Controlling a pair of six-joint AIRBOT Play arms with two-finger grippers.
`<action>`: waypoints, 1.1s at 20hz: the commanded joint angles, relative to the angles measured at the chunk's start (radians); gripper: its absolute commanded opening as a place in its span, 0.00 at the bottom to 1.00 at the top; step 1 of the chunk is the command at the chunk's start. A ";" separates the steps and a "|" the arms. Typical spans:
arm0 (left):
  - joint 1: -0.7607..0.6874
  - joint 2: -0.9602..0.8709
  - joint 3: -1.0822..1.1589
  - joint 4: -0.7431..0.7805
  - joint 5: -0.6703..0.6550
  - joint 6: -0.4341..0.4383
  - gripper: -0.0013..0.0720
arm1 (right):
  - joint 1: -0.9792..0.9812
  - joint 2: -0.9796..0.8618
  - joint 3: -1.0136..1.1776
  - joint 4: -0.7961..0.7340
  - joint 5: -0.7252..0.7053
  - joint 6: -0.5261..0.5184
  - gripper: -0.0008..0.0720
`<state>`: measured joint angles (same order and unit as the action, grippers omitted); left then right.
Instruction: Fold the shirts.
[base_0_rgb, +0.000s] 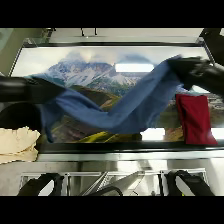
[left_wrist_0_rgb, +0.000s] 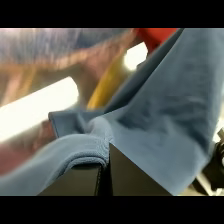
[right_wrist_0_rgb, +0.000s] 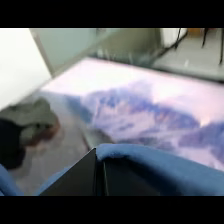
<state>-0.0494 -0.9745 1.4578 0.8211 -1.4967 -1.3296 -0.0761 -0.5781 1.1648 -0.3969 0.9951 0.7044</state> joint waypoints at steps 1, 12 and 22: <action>-0.018 -0.103 -0.230 0.050 0.134 0.063 0.03 | 0.085 -0.284 0.005 0.000 -0.013 -0.110 0.03; 0.244 -0.702 0.019 0.044 0.163 0.139 0.96 | 0.138 -0.648 0.010 0.037 -0.279 -0.105 0.51; 0.325 -0.732 -0.195 0.052 -0.058 0.191 0.96 | -0.169 -0.364 -0.134 -0.285 0.238 0.309 0.51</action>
<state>0.2657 -1.7020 1.3884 0.8726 -1.5253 -1.1725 -0.1818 -1.0191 1.1110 -0.5865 1.0916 0.9134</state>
